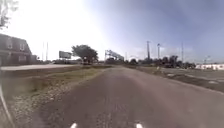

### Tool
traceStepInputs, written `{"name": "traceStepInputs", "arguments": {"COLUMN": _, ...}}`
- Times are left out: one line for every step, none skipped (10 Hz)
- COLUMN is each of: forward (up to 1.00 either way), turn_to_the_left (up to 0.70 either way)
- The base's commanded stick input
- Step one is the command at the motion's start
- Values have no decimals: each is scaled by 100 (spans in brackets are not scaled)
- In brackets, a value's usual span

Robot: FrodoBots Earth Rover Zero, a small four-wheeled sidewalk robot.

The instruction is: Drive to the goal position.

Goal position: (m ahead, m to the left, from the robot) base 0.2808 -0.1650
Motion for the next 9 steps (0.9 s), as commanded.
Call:
{"name": "traceStepInputs", "arguments": {"forward": 70, "turn_to_the_left": 0}}
{"name": "traceStepInputs", "arguments": {"forward": 70, "turn_to_the_left": 0}}
{"name": "traceStepInputs", "arguments": {"forward": 70, "turn_to_the_left": 0}}
{"name": "traceStepInputs", "arguments": {"forward": 70, "turn_to_the_left": 0}}
{"name": "traceStepInputs", "arguments": {"forward": 70, "turn_to_the_left": 0}}
{"name": "traceStepInputs", "arguments": {"forward": 70, "turn_to_the_left": 0}}
{"name": "traceStepInputs", "arguments": {"forward": 70, "turn_to_the_left": 0}}
{"name": "traceStepInputs", "arguments": {"forward": 70, "turn_to_the_left": 0}}
{"name": "traceStepInputs", "arguments": {"forward": 70, "turn_to_the_left": 0}}
